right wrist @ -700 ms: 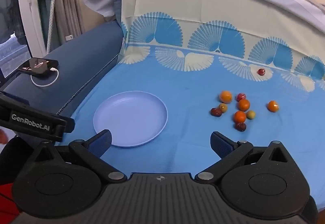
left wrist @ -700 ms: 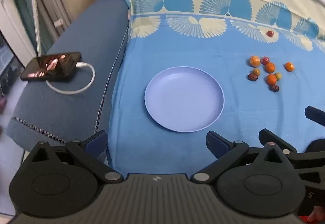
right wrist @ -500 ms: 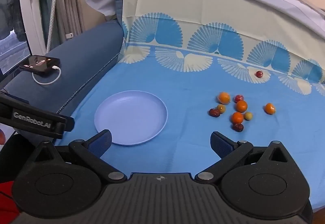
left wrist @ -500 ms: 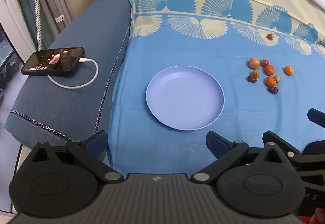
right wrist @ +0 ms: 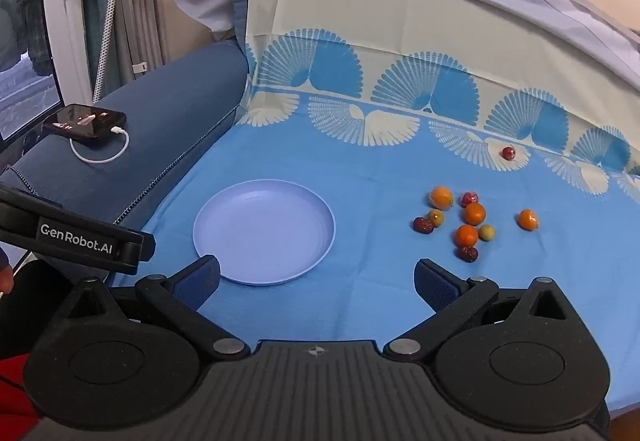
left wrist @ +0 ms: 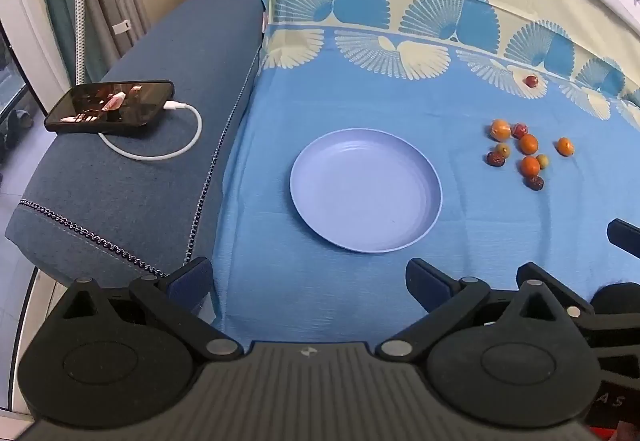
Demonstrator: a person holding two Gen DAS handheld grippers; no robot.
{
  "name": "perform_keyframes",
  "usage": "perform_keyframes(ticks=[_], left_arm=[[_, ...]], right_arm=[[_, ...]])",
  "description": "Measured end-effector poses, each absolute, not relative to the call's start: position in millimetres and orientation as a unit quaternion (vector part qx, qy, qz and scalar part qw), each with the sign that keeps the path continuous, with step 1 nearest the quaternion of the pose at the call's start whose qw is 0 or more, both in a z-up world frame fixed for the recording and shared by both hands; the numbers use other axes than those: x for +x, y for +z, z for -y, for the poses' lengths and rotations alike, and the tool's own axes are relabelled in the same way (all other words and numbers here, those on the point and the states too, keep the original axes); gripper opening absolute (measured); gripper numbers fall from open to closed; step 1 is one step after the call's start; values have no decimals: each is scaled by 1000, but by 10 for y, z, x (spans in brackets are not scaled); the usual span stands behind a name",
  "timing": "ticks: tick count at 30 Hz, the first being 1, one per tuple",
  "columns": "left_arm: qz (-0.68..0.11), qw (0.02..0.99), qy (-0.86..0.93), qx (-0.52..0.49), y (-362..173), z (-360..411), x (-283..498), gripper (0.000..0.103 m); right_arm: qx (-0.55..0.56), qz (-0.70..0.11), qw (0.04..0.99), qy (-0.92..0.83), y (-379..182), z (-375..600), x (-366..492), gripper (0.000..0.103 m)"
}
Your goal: Organize fruits
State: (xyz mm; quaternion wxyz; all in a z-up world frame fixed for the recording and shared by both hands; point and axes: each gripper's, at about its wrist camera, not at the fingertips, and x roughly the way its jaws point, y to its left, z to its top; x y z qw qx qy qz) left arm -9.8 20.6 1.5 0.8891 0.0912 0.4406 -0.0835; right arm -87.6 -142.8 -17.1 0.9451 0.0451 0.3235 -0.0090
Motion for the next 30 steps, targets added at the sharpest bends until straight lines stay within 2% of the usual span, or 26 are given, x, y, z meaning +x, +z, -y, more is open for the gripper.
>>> perform_keyframes(ticks=[30], left_arm=[[-447,884,-86,108,-19,-201,-71,103]], right_arm=[[41,-336,941,5,-195,1348,-854,103]])
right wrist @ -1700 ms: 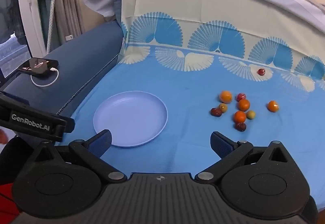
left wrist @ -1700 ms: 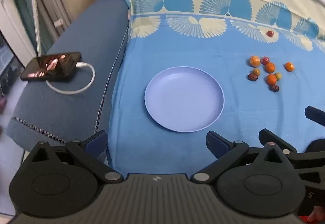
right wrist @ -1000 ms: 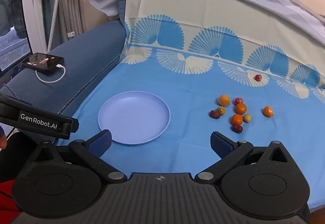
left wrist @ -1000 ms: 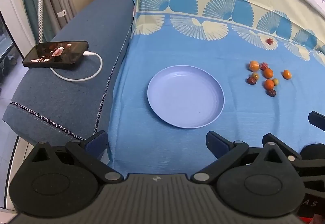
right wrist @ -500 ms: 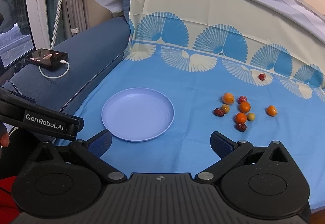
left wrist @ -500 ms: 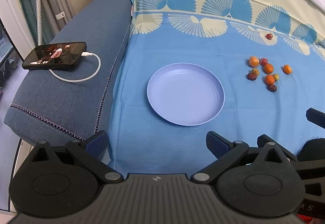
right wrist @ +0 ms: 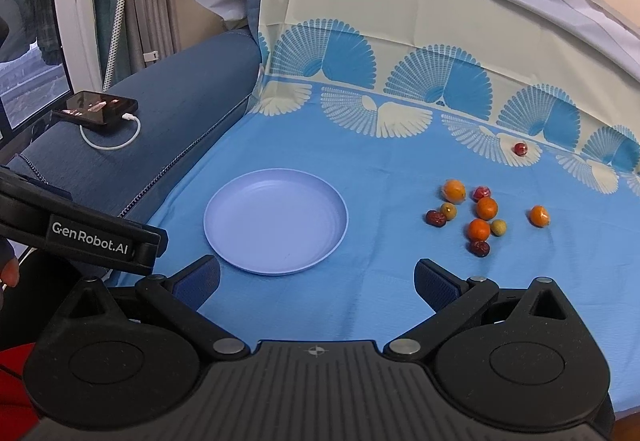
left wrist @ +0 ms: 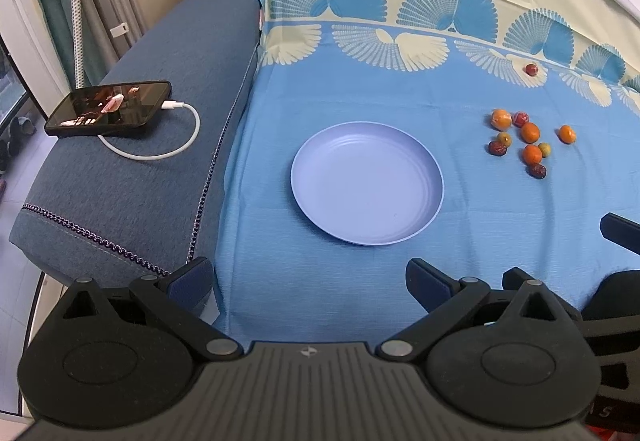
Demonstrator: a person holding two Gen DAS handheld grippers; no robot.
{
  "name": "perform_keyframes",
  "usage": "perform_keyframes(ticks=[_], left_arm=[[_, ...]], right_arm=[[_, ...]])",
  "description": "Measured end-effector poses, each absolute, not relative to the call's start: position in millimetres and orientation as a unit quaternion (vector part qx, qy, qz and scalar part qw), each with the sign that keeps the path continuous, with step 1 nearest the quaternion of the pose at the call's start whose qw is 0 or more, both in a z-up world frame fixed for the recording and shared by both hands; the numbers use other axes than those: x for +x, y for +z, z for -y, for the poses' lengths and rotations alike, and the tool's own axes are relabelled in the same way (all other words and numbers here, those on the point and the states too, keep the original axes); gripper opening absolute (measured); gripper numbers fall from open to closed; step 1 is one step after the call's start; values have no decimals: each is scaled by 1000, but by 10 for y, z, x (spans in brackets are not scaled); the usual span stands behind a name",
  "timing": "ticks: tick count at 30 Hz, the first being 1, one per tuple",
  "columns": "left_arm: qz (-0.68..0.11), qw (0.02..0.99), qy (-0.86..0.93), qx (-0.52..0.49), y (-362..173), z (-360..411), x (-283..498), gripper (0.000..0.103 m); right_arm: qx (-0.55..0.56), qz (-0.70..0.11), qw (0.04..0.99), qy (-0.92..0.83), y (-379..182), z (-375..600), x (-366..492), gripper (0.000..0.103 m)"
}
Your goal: Organize fruits
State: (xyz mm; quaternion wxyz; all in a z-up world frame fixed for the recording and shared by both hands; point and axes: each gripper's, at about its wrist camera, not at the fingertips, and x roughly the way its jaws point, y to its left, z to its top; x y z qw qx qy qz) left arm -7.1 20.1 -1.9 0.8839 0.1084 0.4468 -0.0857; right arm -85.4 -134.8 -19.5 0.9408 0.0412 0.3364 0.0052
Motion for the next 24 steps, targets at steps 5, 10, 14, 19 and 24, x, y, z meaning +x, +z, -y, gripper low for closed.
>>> perform_keyframes(ticks=[5,10,14,19,24], left_arm=[[-447,884,-86,109,-23,-208,-69,103],[-449,883,-86,112,-39,-213,-70,103],[-449,882,-86,114,-46,-208,-71,103],[-451,881,-84,114,-60,-210,-70,103],[-451,881,-85,115,-69,-219,-71,103]], right_arm=[[41,-337,940,7,-196,1350,-854,103],[41,-338,940,8,-210,1339,-857,103],[43,-340,940,7,-224,1330,-851,103],[45,-341,939,7,-233,1317,-853,103],[48,-343,938,6,-252,1304,-861,103]])
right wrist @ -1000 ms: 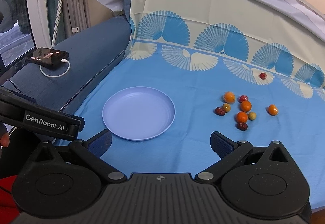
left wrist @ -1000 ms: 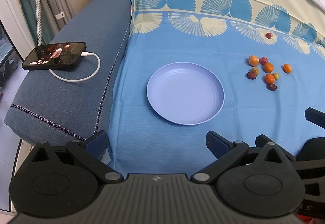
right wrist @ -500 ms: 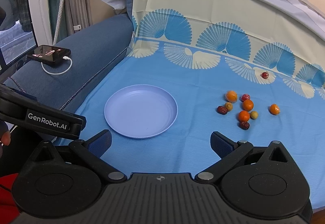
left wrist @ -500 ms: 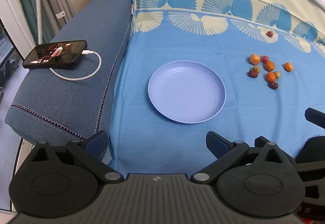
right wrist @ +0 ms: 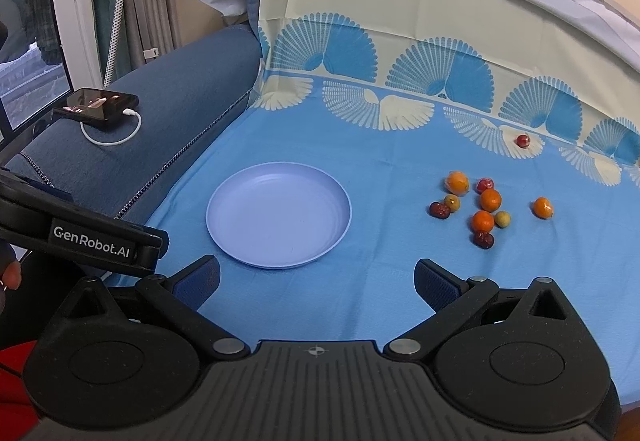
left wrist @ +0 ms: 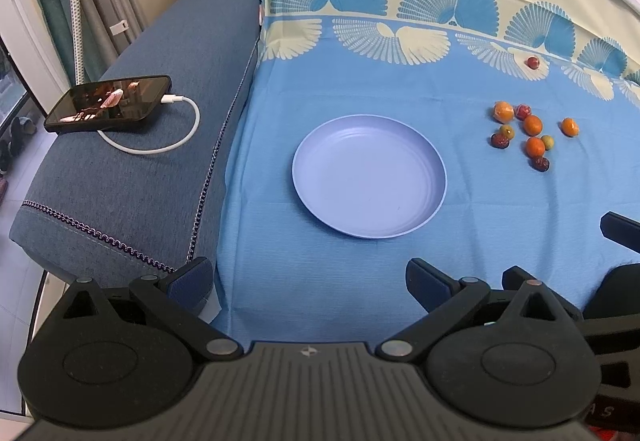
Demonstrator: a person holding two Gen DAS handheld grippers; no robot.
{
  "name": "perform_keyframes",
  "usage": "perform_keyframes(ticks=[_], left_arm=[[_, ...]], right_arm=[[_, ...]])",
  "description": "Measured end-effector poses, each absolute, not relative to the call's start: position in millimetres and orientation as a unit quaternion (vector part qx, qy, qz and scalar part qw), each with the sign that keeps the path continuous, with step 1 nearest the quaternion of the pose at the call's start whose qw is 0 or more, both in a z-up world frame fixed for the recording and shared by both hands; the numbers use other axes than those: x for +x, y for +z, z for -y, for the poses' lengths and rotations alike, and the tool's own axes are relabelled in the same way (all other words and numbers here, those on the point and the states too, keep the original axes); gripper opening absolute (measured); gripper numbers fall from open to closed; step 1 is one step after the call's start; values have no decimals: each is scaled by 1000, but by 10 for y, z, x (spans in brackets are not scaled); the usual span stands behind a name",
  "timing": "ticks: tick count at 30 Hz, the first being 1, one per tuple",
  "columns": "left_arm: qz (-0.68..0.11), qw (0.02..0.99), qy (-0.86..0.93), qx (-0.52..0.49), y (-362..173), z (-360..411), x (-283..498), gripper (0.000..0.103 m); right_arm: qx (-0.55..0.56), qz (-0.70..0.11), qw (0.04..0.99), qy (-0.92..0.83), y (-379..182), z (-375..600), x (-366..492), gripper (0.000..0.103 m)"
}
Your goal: Organize fruits
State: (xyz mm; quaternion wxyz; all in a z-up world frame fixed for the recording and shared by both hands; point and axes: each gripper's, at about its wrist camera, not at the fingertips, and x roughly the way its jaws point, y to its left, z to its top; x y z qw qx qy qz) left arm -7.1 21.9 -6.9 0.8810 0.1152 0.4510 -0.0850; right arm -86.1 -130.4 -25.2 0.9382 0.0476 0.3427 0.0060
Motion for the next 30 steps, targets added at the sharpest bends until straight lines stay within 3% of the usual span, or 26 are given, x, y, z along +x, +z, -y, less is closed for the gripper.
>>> perform_keyframes(ticks=[17,30], left_arm=[[-453,880,-87,118,-88,-205,-85,103],[-491,853,-118,133,-235,216,155,103]], right_arm=[[52,-343,938,8,-255,1300,-863,103],[140,-358,923,-24,-493,1787,-867,103]])
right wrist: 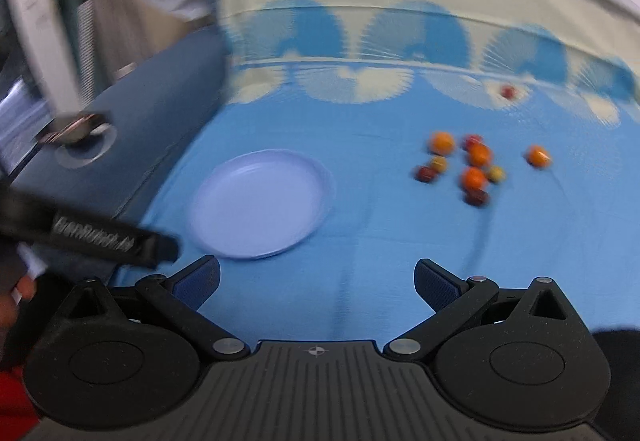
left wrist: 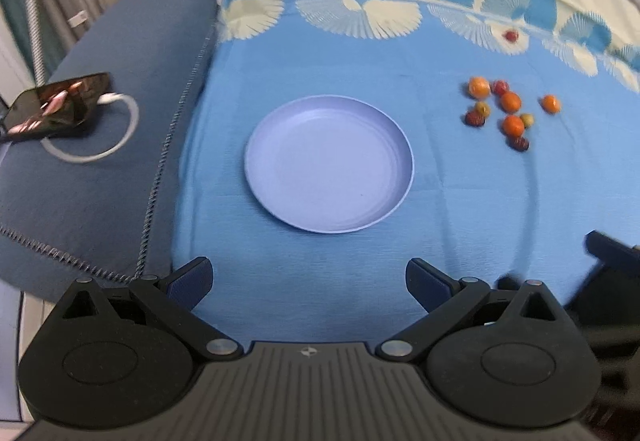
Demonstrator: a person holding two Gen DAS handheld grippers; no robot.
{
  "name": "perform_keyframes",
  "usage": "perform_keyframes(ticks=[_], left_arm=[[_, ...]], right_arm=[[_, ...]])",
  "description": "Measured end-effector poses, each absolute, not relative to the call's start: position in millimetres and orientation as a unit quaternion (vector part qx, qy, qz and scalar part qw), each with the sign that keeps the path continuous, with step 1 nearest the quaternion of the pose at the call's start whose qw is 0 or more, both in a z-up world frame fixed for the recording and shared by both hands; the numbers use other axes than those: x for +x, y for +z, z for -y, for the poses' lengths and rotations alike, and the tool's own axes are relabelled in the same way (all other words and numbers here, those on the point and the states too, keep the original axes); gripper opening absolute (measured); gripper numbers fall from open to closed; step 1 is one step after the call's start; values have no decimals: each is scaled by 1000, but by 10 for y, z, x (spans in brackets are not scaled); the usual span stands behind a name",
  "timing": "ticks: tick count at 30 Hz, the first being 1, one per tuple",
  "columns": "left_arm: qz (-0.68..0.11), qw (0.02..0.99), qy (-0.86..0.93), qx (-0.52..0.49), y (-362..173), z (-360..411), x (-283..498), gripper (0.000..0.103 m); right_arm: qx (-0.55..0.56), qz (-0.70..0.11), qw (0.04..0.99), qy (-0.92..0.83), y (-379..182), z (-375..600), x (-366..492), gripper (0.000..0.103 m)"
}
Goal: Organize fruits
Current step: 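Grasp a red date with the left gripper while the right gripper grasps another date, then carry both dates to the plate and open both grippers over it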
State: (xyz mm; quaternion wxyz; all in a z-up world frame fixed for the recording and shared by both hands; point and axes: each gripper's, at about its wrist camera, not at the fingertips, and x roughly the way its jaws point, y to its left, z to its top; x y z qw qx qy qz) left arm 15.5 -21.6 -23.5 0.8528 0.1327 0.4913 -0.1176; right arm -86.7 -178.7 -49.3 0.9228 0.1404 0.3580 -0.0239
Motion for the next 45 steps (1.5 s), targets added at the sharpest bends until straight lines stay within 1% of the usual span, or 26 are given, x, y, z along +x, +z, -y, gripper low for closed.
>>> perform_keyframes(ticks=[4,7,10,14,18,23,24,26,29,30,32,33,34,35,36,37,39,43,45], left_arm=[[-498,845,-125,151,-345,531,352,103],[-493,842,-148,157,-384,828,523,103],[-478,844,-174,169,-465,1192,726,103],[-470,836,-207,191,-699,1723,1068,103],[-480,825,-221,199,-1031,2267,1467,103],[-495,802,-258,214,-1428,2739,1819,102],[-501,796,-262,218,-1503,2797,1861,102],[-510,785,-269,225,-1636,2881,1917,102],[-515,782,-268,227,-1781,2964,2011,102],[-522,778,-270,225,-1824,2986,2039,102],[-534,767,-276,223,-1882,3014,2072,98],[-531,769,-280,219,-1873,3022,2066,92],[-527,770,-288,218,-1840,3017,2044,79],[-516,772,-298,221,-1783,3004,1999,68],[-508,772,-308,226,-1745,3014,1966,41],[-503,769,-318,234,-1720,3032,1938,34],[-502,767,-326,232,-1671,3026,1890,34],[-496,775,-316,230,-1519,2881,1745,34],[-497,781,-306,222,-1387,2756,1637,34]], right_arm=[[178,-340,918,-104,-693,2229,-785,103],[154,-325,919,-160,-903,2546,-700,103],[122,-328,918,-187,-1163,2829,-548,103],[73,-339,920,-185,-1500,3115,-253,102],[59,-351,920,-164,-1791,3335,131,102],[26,-356,926,-119,-2017,3453,478,102],[29,-359,926,-111,-2055,3478,519,101],[48,-363,925,-102,-2117,3527,572,96],[67,-357,926,-99,-2148,3566,583,95],[66,-355,928,-94,-2152,3564,583,92],[60,-351,931,-87,-2150,3537,560,81],[50,-347,934,-74,-2137,3500,538,62],[43,-344,936,-61,-2114,3470,511,41],[34,-346,936,-59,-2091,3433,491,34],[29,-349,935,-58,-2075,3411,477,32],[31,-352,934,-57,-2068,3408,469,32],[53,-354,932,-66,-2043,3457,464,32],[58,-346,925,-145,-1912,3612,377,32],[78,-348,919,-168,-1824,3706,287,32]])
